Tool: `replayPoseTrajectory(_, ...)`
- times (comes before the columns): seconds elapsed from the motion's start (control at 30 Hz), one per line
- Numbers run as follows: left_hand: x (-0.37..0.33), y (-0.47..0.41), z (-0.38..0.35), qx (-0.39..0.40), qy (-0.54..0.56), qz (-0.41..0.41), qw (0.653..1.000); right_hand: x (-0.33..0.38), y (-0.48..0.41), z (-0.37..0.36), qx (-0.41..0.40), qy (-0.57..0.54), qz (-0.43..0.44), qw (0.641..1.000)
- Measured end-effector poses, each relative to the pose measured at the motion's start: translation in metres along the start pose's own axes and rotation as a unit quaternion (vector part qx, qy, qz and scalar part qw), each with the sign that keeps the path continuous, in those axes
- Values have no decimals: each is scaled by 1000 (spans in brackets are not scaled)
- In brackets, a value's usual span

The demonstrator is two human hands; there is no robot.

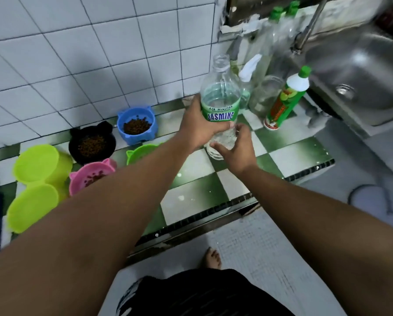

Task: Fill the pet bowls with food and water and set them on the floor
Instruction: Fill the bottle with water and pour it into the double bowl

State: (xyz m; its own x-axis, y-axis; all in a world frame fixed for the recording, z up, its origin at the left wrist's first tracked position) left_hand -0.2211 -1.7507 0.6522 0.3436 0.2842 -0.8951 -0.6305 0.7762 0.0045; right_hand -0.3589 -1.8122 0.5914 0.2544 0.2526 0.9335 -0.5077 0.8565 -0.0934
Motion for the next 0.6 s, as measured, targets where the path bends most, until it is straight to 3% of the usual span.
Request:
replayPoseTrajectory(0.33, 0, -35, -38, 80, -28, -32, 996, -72, -9, 43, 51, 182, -87, 978)
replayPoseTrajectory(0.6, 10, -50, -42, 113, -56, -66, 990, -89, -12, 29, 99, 223, -99, 965)
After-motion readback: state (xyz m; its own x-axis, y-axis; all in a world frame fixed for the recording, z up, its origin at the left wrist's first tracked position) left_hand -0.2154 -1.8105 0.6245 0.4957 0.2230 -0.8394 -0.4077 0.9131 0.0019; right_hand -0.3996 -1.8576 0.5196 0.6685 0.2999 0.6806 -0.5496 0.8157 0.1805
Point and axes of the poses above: each hand's wrist, its own y-axis away from the middle knuckle, its own z-axis out of the back of the hand, x = y × z, the point moved 2 cm from there along -y, towards the middle knuckle, and after that the axes turned 12 degrees about -y, right-handed, at the moved point
